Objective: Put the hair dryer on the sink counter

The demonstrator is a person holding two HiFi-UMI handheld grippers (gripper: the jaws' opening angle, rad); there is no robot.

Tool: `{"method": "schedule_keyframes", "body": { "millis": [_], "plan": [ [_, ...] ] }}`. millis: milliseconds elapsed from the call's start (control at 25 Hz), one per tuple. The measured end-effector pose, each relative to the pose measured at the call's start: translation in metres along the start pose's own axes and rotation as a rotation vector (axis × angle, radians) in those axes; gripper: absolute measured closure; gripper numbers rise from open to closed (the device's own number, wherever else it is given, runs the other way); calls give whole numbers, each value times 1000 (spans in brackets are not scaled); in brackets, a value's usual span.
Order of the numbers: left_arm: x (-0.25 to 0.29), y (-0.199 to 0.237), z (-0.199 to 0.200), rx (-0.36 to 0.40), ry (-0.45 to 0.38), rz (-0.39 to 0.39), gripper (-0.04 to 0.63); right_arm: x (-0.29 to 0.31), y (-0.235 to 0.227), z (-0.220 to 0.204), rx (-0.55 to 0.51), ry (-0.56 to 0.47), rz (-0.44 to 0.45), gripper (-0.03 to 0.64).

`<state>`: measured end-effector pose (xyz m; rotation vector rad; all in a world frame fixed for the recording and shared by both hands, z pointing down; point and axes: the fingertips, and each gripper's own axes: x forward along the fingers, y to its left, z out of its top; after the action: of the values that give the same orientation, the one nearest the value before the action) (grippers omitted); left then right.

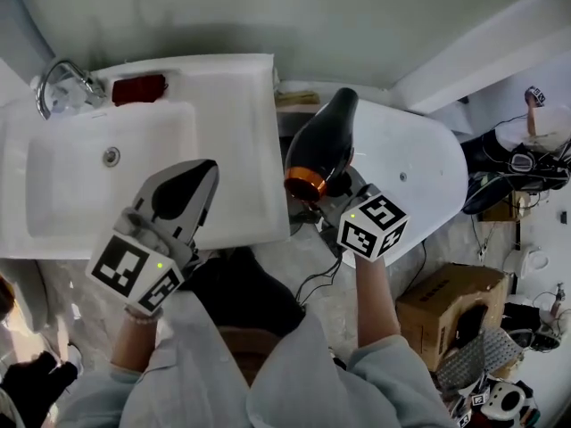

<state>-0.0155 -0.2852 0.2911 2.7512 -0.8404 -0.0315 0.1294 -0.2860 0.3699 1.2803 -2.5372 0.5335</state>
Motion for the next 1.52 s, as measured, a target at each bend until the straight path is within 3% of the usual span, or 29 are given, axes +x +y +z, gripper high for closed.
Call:
{"method": "schedule_keyframes", "body": {
  "millis": [800, 1120, 1520],
  "plan": [
    [-2, 29, 13, -5, -31, 228, 592, 101, -32, 3, -168, 191, 191, 462],
    [-18, 36, 18, -8, -49, 313, 592, 142, -33, -19, -297, 333, 247, 462],
    [-40, 47, 20, -2, -55, 411, 592, 199, -43, -47, -377, 457, 291, 462]
  ]
}}
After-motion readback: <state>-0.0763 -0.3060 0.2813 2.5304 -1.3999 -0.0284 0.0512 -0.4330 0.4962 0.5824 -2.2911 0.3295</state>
